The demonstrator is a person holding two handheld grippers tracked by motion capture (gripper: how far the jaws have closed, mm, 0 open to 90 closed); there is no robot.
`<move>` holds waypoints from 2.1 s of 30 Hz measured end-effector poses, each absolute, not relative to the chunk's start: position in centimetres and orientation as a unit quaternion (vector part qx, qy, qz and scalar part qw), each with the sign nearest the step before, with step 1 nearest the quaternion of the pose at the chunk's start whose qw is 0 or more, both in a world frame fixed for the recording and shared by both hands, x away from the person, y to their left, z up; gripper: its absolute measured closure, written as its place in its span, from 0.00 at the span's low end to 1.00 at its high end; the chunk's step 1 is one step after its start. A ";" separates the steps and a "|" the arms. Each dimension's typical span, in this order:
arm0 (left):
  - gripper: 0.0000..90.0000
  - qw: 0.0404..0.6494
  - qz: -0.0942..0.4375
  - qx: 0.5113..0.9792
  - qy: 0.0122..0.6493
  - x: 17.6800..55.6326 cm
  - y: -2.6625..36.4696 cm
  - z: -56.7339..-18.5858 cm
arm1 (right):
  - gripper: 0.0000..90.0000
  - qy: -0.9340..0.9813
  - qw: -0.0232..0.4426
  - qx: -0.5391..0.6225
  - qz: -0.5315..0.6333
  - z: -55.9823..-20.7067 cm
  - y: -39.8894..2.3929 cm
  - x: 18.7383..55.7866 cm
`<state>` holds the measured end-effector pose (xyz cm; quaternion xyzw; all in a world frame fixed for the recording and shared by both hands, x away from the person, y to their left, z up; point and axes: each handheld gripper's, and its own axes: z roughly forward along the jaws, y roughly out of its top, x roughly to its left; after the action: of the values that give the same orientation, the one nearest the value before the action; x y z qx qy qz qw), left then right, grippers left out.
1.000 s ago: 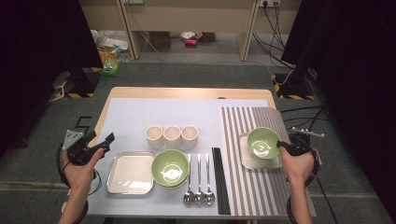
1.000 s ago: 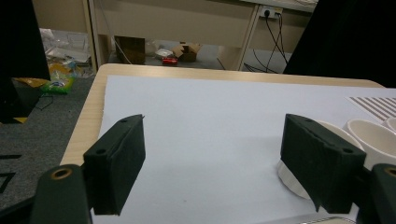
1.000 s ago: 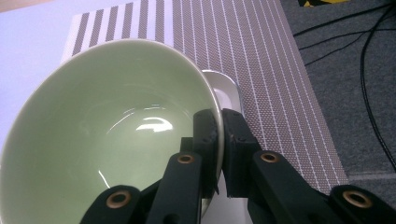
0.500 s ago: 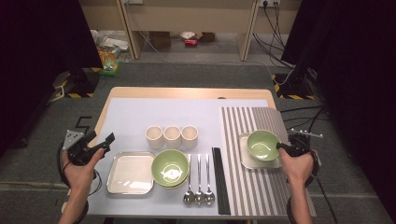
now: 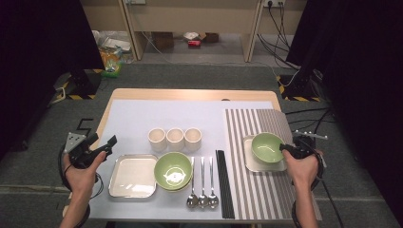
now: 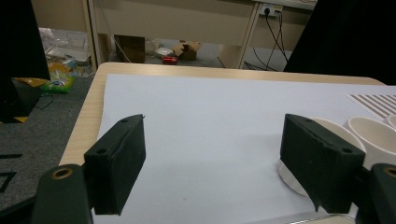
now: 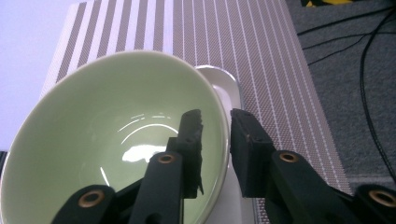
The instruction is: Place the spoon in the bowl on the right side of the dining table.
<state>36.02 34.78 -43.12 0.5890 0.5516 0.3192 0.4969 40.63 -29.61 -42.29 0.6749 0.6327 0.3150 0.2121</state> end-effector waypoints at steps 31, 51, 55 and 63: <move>0.24 0.498 0.320 0.588 0.551 36.0 34.8 -43.0 | 0.65 0.618 0.252 0.656 0.352 -39.4 -27.6 40.5; 0.24 0.499 0.322 0.586 0.551 35.9 34.9 -42.9 | 0.63 0.638 0.245 0.622 0.382 -38.1 -24.0 40.3; 0.24 0.499 0.323 0.585 0.552 35.9 35.0 -42.9 | 0.63 0.645 0.243 0.612 0.388 -37.9 -23.0 40.4; 0.24 0.499 0.322 0.586 0.551 35.9 35.0 -42.9 | 0.64 0.663 0.232 0.595 0.391 -38.0 -20.8 40.2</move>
<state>35.89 35.04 -42.88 0.5859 0.5515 0.3222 0.4988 40.22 -20.83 -37.96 0.5945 0.6633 0.3910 0.2320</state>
